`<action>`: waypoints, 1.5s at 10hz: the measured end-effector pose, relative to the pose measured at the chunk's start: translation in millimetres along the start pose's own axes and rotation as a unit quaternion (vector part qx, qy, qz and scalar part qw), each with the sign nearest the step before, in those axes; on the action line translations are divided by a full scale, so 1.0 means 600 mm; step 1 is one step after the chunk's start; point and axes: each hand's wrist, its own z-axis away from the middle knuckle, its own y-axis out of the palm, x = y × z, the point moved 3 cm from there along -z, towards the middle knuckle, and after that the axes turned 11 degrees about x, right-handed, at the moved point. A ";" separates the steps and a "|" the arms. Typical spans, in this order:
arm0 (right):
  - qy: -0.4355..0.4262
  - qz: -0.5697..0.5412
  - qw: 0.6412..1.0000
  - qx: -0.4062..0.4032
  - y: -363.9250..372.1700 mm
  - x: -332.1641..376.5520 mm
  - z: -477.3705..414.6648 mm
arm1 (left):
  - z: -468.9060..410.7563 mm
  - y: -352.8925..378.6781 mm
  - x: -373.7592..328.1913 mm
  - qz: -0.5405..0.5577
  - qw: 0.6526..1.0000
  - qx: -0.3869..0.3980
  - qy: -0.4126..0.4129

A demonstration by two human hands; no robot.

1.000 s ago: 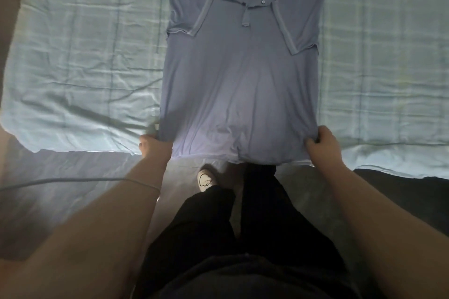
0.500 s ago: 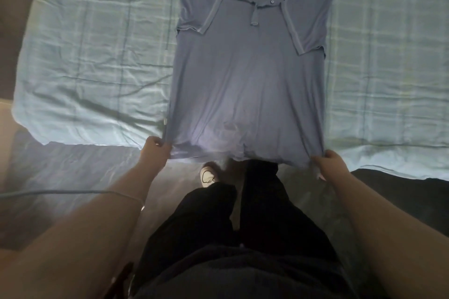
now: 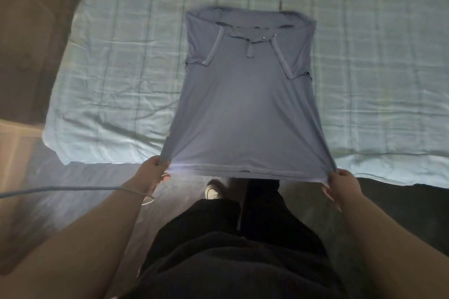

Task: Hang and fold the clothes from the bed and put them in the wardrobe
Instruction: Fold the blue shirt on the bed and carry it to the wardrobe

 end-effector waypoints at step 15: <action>-0.176 -0.124 0.976 -0.001 0.173 0.800 -0.414 | -0.569 -0.006 -0.711 0.170 0.976 -0.043 0.131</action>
